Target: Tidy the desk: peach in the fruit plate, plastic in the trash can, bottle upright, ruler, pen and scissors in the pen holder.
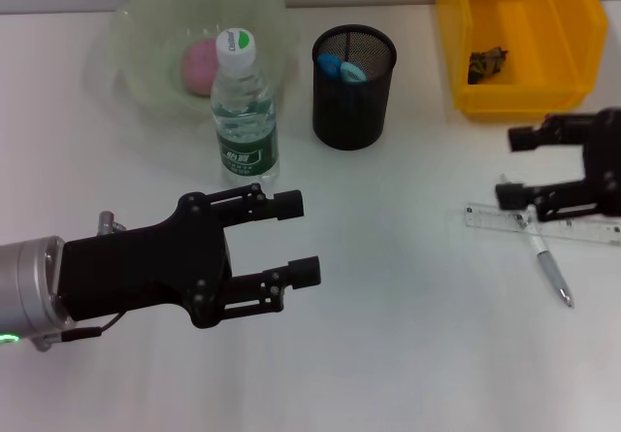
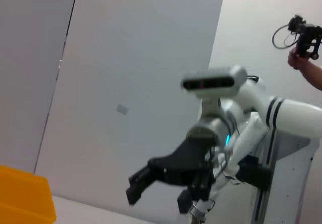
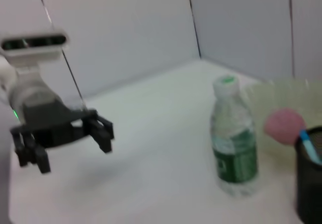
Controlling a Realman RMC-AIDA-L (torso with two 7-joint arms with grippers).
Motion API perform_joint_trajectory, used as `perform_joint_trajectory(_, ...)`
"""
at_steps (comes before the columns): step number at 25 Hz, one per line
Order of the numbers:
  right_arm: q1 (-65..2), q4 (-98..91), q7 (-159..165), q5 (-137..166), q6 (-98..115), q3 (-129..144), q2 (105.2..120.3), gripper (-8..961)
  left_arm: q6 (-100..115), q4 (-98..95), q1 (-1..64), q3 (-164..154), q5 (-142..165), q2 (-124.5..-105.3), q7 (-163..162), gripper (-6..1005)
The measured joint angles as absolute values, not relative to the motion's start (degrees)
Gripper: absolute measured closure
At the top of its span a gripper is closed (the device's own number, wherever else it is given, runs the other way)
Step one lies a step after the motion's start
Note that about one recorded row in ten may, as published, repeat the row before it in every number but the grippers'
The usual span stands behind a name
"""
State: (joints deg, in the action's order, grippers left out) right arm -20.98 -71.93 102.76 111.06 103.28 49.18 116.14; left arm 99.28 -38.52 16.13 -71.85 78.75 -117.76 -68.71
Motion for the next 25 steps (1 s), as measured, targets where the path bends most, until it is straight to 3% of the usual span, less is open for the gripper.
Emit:
perform_joint_trajectory(7, -28.12, -87.70, 111.77, 125.31, 111.36, 49.73, 115.94, 129, 99.18, -36.24, 16.60, -71.87, 78.75, -117.85, -67.44, 301)
perform_joint_trajectory(12, -33.42, -87.66, 112.03, 135.33, 113.27, 50.93, 116.68, 129, 99.18, -35.79, 16.61, -71.76, 78.75, -117.86, -67.41, 301)
perform_joint_trajectory(19, -35.55, -87.52, 111.24, 143.04, 110.43, 60.43, 116.99, 129, 99.14, -35.71, 16.64, -71.47, 78.74, -118.03, -67.41, 301)
perform_joint_trajectory(25, -35.74, -87.56, 107.67, 149.93, 105.85, 67.90, 119.02, 129, 99.14, -35.64, 16.67, -71.46, 78.75, -118.26, -67.76, 301)
